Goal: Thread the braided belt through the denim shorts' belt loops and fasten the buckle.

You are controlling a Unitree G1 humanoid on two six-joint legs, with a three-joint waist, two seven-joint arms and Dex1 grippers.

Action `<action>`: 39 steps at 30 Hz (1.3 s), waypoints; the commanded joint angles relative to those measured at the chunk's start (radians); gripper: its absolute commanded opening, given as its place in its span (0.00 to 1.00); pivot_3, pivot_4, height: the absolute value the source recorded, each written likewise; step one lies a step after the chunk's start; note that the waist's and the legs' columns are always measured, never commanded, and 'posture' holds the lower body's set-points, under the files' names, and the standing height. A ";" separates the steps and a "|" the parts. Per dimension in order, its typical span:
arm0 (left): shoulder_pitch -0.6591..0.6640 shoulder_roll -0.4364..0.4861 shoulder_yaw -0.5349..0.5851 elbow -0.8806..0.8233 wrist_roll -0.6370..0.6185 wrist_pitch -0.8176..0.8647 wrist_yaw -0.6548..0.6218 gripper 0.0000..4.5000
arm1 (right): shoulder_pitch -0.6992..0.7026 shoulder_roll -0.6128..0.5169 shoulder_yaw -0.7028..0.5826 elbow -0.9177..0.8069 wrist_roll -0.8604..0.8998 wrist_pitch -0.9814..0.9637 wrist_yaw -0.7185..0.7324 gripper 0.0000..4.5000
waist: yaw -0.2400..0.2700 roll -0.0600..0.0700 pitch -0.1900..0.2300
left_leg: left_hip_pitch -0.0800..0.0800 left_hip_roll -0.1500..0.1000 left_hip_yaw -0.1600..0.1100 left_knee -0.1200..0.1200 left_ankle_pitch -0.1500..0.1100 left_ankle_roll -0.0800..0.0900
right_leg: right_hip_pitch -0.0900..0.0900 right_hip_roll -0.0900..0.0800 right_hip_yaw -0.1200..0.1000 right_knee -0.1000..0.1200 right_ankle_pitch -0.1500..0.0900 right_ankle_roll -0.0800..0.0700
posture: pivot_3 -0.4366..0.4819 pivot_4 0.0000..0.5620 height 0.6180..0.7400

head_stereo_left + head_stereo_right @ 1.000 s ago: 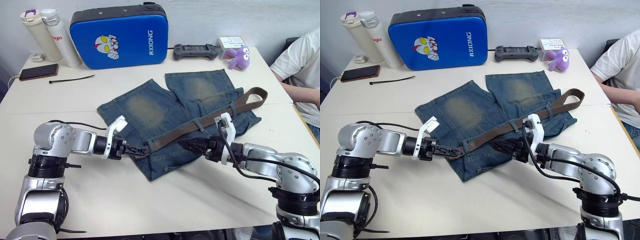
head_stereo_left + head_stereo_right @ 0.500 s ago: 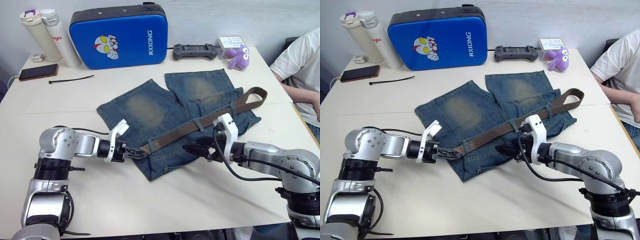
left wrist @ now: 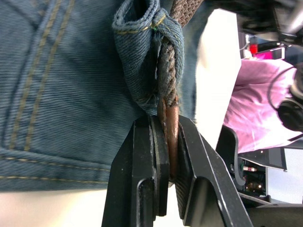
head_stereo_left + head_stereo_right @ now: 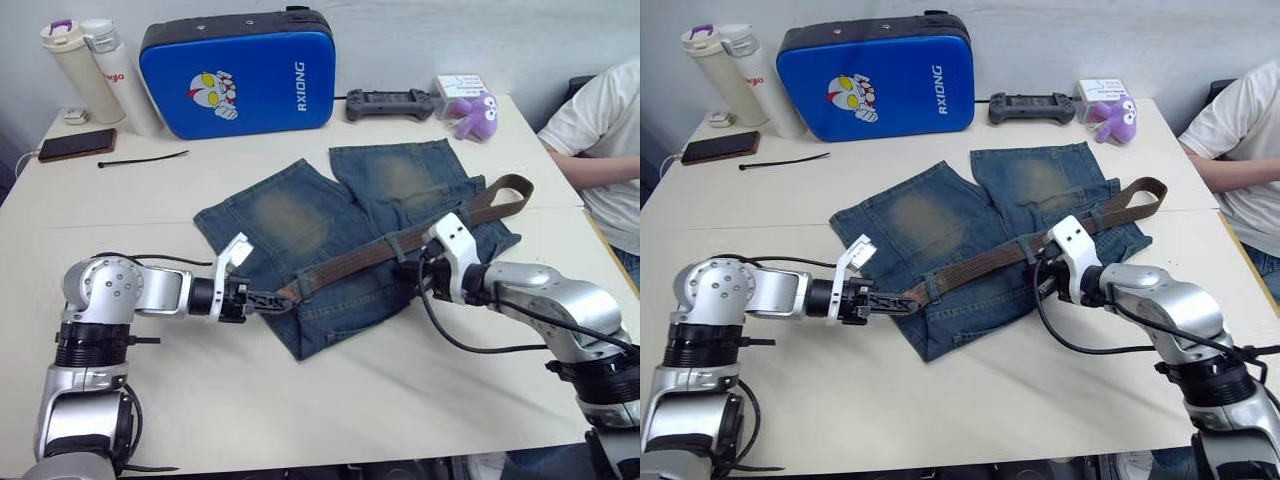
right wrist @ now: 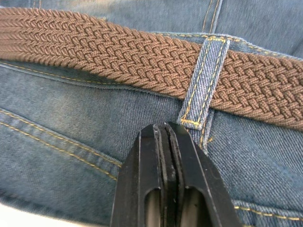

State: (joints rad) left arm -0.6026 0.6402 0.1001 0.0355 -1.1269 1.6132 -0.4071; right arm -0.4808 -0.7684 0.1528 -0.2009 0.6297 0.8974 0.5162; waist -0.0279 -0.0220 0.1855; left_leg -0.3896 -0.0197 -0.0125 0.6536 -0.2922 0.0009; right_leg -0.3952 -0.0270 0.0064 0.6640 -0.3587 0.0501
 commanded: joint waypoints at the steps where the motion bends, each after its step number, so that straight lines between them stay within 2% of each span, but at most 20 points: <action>1: 0.038 0.097 0.035 -0.058 -0.089 0.001 -0.003 0.00 | 0.013 -0.003 0.072 0.109 -0.119 0.013 0.006 0.02 | 0.000 0.000 0.000 | 0.000 0.000 0.000 0.000 0.000 0.000 | 0.000 0.000 0.000 0.000 0.000 0.000 | 0.48 0.27 1.00; 5: 0.134 0.234 0.062 -0.081 -0.124 0.001 0.014 0.00 | 0.016 0.020 0.078 0.142 -0.149 0.025 0.019 0.02 | -0.004 -0.008 -0.005 | 0.005 0.000 -0.001 -0.001 -0.001 0.001 | 0.004 0.000 0.000 0.000 0.000 0.000 | 0.48 0.27 1.00; 7: 0.210 0.307 0.115 -0.111 -0.183 0.001 -0.010 0.00 | 0.015 0.029 0.079 0.146 -0.157 0.033 0.030 0.02 | 0.000 -0.010 -0.007 | 0.006 0.000 -0.002 -0.001 -0.001 0.001 | 0.005 0.000 0.000 0.000 0.000 0.000 | 0.48 0.27 1.00; 10: 0.353 0.420 0.220 -0.109 -0.209 0.001 -0.032 0.00 | 0.015 0.038 0.085 0.139 -0.166 0.046 0.053 0.02 | -0.001 -0.017 -0.011 | 0.007 0.000 -0.002 -0.002 -0.003 0.004 | 0.006 -0.002 -0.001 -0.001 0.000 -0.001 | 0.48 0.27 1.00; 14: 0.491 0.507 0.363 -0.051 -0.153 0.001 -0.059 0.00 | 0.010 0.051 0.086 0.139 -0.174 0.058 0.074 0.02 | 0.001 -0.017 -0.012 | 0.008 0.000 -0.002 -0.005 -0.003 0.005 | 0.006 -0.002 -0.001 -0.002 0.000 -0.003 | 0.48 0.27 1.00; 18: 0.711 0.585 0.499 -0.056 -0.107 0.001 -0.153 0.00 | 0.001 0.062 0.088 0.136 -0.185 0.070 0.098 0.02 | -0.002 -0.015 -0.010 | 0.020 0.000 -0.003 -0.009 -0.007 0.006 | 0.018 -0.003 -0.002 -0.007 -0.002 -0.006 | 0.48 0.27 1.00; 21: 0.857 0.617 0.617 0.042 0.019 -0.042 -0.224 0.00 | -0.019 0.079 0.093 0.154 -0.193 0.069 0.117 0.02 | -0.005 -0.013 -0.009 | 0.020 0.001 -0.002 -0.010 -0.008 0.006 | 0.018 -0.003 -0.002 -0.008 -0.002 -0.006 | 0.48 0.27 1.00; 23: 0.904 0.629 0.643 0.101 0.095 -0.102 -0.258 0.00 | -0.027 0.090 0.094 0.156 -0.197 0.071 0.127 0.02 | -0.005 -0.011 -0.008 | 0.021 0.001 -0.003 -0.010 -0.008 0.005 | 0.018 -0.003 -0.002 -0.007 -0.003 -0.007 | 0.48 0.27 1.00; 30: 0.896 0.619 0.622 0.186 0.233 -0.185 -0.320 0.00 | -0.027 0.109 0.088 0.144 -0.215 0.082 0.151 0.02 | -0.006 -0.014 -0.010 | 0.021 0.001 -0.002 -0.013 -0.009 0.004 | 0.018 -0.003 -0.002 -0.009 -0.003 -0.008 | 0.48 0.27 1.00; 35: 0.840 0.592 0.561 0.145 0.291 -0.225 -0.319 0.00 | -0.028 0.109 0.071 0.123 -0.208 0.095 0.162 0.02 | -0.007 -0.015 -0.010 | 0.023 0.001 -0.002 -0.022 -0.008 0.003 | 0.017 -0.003 -0.002 -0.012 -0.003 -0.008 | 0.48 0.27 1.00; 37: 0.791 0.569 0.563 0.124 0.277 -0.207 -0.319 0.00 | -0.029 0.106 0.063 0.110 -0.199 0.099 0.172 0.02 | -0.006 -0.014 -0.009 | 0.023 0.001 -0.002 -0.023 -0.007 0.002 | 0.016 -0.003 -0.002 -0.012 -0.003 -0.009 | 0.48 0.27 1.00; 39: 0.742 0.554 0.568 0.108 0.257 -0.184 -0.329 0.22 | -0.038 0.091 0.052 0.092 -0.188 0.109 0.192 0.00 | -0.004 -0.014 -0.009 | 0.023 0.001 -0.002 -0.023 -0.007 0.002 | 0.016 -0.003 -0.003 -0.011 -0.003 -0.009 | 0.48 0.27 1.00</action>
State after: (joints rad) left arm 0.1598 1.1929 0.6546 0.1677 -0.8577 1.4165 -0.7233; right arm -0.5405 -0.6672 0.1766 -0.1193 0.4490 0.9602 0.6922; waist -0.0320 -0.0358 0.1760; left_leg -0.3673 -0.0183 -0.0143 0.6308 -0.2994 0.0029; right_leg -0.3793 -0.0304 0.0038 0.6526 -0.3621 0.0413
